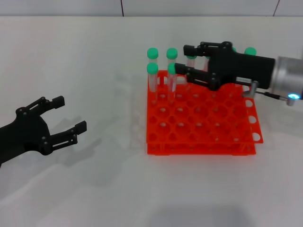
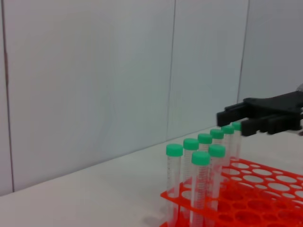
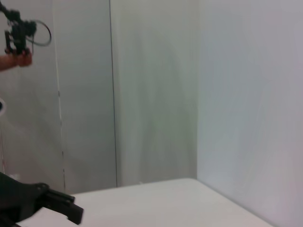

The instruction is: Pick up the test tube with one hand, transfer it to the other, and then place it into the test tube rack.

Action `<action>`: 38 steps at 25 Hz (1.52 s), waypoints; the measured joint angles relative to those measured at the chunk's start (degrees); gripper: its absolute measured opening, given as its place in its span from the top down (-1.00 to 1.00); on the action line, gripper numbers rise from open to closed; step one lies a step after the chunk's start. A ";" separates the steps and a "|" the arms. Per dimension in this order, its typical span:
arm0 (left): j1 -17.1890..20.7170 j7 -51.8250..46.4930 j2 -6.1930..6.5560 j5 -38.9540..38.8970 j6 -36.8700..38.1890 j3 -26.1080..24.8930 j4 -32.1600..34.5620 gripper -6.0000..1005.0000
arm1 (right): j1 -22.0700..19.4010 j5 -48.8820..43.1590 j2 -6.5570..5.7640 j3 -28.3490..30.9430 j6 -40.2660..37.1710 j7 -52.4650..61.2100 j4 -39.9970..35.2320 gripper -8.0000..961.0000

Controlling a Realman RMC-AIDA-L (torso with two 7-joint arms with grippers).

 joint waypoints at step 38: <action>-20.53 -16.99 7.42 17.95 13.42 0.11 -7.16 -0.77 | -14.81 -11.88 -7.11 -0.29 -14.12 6.22 -6.72 -0.82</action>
